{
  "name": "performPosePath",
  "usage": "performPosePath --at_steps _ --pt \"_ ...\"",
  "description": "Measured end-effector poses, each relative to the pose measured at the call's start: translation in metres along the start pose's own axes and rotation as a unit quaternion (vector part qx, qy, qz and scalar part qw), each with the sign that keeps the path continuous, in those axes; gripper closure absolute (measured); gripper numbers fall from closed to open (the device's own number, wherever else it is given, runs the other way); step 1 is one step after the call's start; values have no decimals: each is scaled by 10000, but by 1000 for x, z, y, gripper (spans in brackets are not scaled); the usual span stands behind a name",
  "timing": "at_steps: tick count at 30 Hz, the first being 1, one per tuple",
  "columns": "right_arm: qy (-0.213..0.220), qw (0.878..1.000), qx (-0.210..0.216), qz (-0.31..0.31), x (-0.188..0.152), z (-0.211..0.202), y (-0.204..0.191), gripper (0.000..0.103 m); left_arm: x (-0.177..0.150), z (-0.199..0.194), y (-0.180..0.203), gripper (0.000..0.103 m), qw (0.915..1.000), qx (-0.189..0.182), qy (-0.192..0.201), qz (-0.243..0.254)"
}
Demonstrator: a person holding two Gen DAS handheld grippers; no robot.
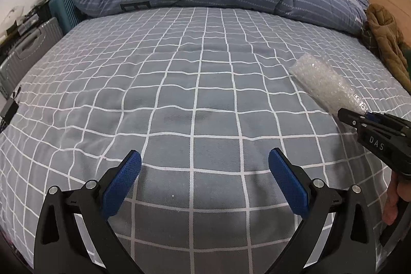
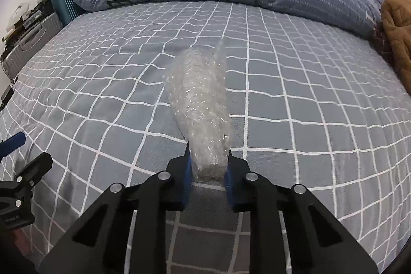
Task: Collect trash
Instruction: 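Lift the bubble-wrap bag and carry it down over the bin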
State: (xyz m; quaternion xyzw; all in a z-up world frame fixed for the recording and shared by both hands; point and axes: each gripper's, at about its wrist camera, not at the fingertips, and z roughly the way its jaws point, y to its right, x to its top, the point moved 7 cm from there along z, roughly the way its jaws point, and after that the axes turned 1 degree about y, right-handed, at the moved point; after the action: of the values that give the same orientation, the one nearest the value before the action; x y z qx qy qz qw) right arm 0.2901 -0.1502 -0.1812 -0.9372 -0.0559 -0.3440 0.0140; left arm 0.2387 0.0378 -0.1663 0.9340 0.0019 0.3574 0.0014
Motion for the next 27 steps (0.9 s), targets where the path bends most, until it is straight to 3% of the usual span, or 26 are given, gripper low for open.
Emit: performPosePath --at_steps 10,27 --pt "186 9991 -300 -234 -4 -44 -4 83 1 -23 8 6 9999 -161 9 -49" --pt "314 9989 -329 -122 -26 -108 -2 83 -14 -65 19 6 9996 -239 114 -42"
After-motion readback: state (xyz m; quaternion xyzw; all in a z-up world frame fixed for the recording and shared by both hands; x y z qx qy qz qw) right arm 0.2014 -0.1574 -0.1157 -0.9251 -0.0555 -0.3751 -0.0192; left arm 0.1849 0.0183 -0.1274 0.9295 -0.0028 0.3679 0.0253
